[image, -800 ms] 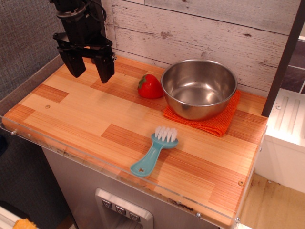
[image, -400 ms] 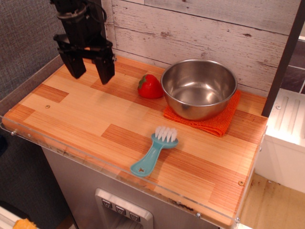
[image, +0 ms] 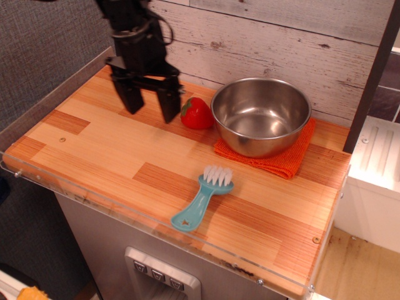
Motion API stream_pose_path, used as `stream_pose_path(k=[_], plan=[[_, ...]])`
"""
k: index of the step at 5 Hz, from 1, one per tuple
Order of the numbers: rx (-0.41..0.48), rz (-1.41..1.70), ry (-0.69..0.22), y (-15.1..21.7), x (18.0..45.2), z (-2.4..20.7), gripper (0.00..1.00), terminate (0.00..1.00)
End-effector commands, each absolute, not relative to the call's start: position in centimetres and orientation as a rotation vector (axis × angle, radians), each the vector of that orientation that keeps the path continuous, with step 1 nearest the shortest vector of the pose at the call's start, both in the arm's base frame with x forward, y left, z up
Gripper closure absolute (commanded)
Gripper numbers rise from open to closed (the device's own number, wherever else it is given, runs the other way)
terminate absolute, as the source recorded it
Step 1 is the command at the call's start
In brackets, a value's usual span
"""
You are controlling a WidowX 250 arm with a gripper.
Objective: Move bowl to lower left corner
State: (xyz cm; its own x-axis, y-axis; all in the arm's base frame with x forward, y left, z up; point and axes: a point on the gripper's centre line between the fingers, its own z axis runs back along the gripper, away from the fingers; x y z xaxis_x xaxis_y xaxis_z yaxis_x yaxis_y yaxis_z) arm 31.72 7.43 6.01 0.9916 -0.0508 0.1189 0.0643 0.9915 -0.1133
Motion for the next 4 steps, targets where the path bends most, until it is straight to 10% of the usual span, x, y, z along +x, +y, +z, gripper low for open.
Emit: stream_pose_path(k=[1,4], plan=[[-0.098,-0.201,-0.230,1.2,33.7,9.6,0.00,0.00],[-0.013,-0.060,-0.273,0.3,40.5,9.3,0.00,0.00]])
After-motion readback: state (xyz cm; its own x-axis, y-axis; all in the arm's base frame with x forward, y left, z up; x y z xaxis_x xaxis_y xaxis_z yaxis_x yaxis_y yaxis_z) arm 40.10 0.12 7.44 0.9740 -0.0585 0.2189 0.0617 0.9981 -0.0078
